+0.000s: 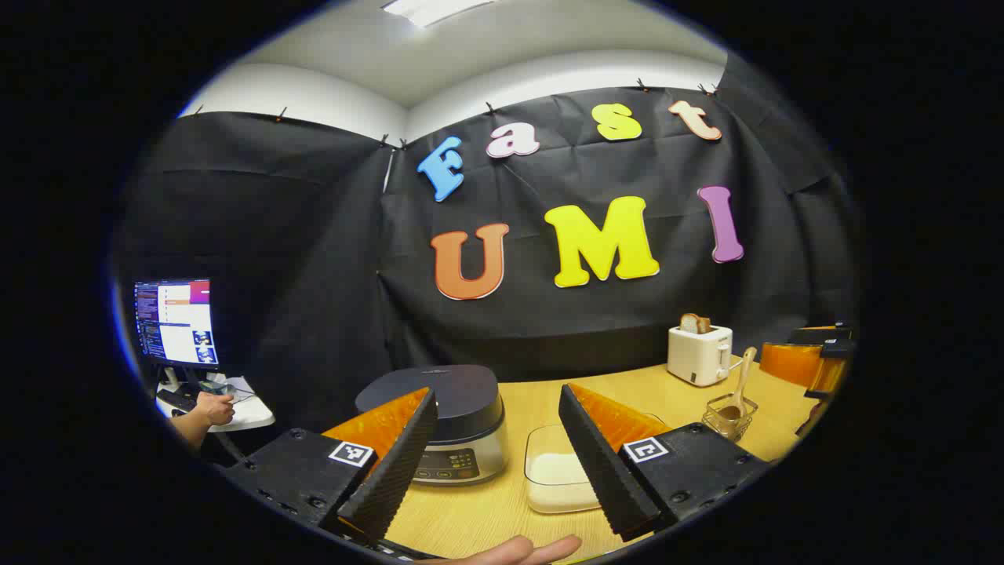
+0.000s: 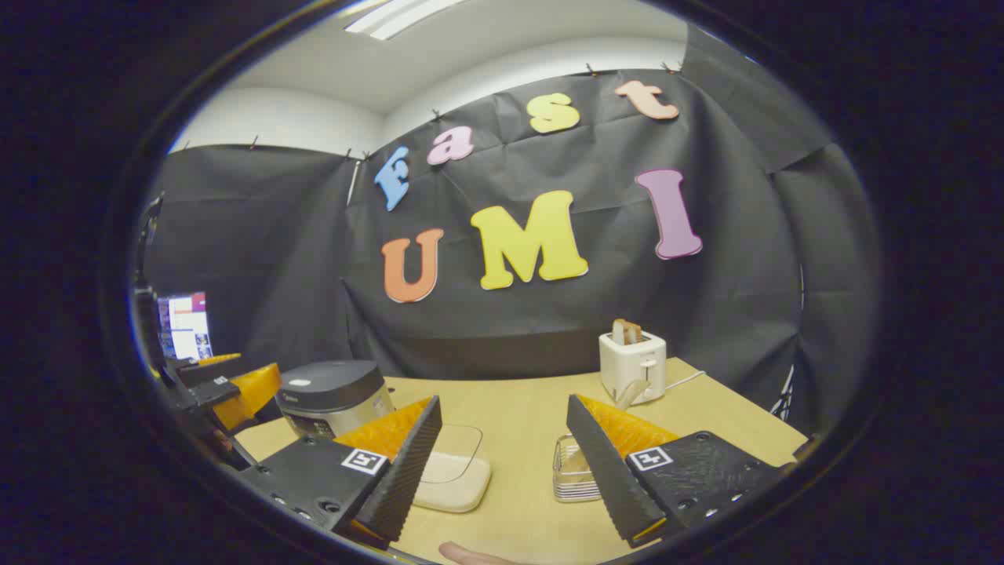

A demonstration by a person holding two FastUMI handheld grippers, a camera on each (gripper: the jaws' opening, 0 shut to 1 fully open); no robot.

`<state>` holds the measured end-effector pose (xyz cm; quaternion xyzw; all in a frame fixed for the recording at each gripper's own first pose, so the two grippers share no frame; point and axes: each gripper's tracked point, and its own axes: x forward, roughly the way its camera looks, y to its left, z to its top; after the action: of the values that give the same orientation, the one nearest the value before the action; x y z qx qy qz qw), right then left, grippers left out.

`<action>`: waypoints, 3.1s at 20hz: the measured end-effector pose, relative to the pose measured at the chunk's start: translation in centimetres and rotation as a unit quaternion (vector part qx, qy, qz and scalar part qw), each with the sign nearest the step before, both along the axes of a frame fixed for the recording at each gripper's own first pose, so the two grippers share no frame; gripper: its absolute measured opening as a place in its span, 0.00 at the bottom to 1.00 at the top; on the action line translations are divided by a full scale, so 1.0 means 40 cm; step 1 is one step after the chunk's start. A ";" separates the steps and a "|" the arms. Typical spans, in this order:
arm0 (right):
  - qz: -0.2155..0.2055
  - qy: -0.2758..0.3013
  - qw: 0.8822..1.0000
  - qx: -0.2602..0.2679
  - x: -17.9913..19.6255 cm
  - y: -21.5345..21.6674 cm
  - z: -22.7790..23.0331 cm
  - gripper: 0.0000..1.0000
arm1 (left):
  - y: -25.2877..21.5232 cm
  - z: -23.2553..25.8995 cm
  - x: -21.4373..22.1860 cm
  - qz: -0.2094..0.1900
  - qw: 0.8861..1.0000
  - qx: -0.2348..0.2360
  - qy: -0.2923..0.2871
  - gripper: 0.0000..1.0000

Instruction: Close the left gripper, press the button to open the rice cooker; take a wooden spoon from the chopstick holder with the right hand, scoop a spoonful of rice and pour it into the rice cooker, then put the wooden spoon back into the chopstick holder.

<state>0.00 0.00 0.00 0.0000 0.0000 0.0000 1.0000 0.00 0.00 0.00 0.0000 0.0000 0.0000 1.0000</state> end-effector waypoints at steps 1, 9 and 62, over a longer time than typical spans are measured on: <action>-0.008 -0.004 1.000 -0.010 0.003 -0.005 -0.001 0.92 | -0.004 -0.016 0.000 -0.009 1.000 -0.007 0.014 1.00; 0.004 -0.005 1.000 -0.010 -0.006 0.003 -0.014 1.00 | -0.023 -0.037 0.010 -0.019 0.999 -0.024 0.022 1.00; -0.027 0.004 0.998 0.048 -0.042 -0.121 0.022 0.95 | 0.262 -0.214 0.329 0.060 0.977 -0.026 0.203 0.03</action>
<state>-1.70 -4.84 0.89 0.0477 0.0041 -0.0270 0.9985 13.17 10.49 -8.56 -0.0262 0.2033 0.0600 0.9769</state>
